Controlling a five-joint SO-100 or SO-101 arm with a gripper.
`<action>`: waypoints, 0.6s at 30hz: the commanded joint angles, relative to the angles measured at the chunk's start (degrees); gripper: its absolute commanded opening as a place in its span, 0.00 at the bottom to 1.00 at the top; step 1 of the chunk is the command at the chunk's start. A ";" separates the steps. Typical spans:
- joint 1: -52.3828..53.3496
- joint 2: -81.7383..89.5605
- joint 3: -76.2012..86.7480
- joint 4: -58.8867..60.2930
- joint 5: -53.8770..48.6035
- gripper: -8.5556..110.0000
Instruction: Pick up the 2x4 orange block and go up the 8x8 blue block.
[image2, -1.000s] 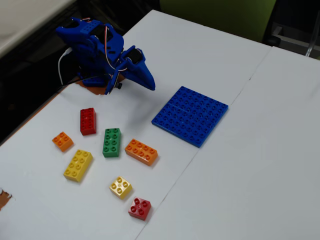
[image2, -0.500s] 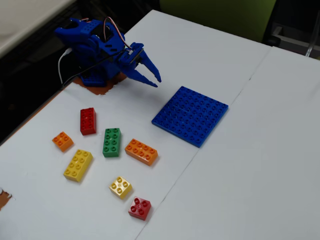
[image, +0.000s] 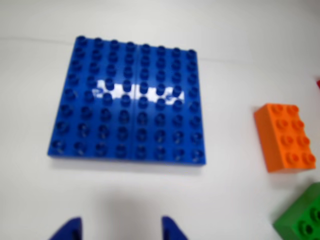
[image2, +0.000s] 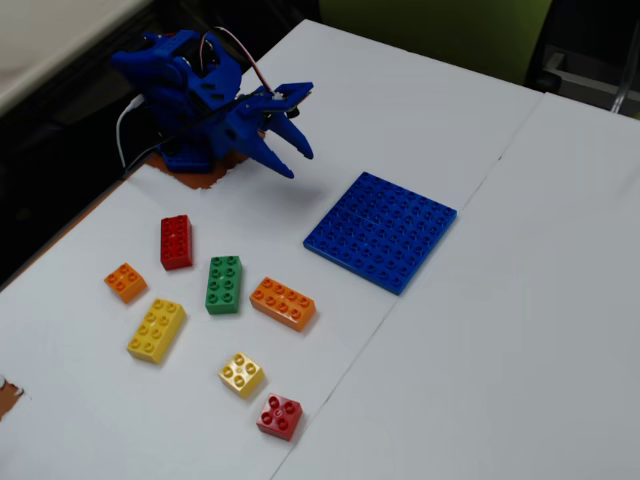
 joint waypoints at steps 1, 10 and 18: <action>0.44 -14.59 -15.12 3.52 -0.53 0.24; 5.45 -48.16 -41.75 9.58 -6.15 0.31; 15.47 -74.27 -67.06 21.45 -21.88 0.32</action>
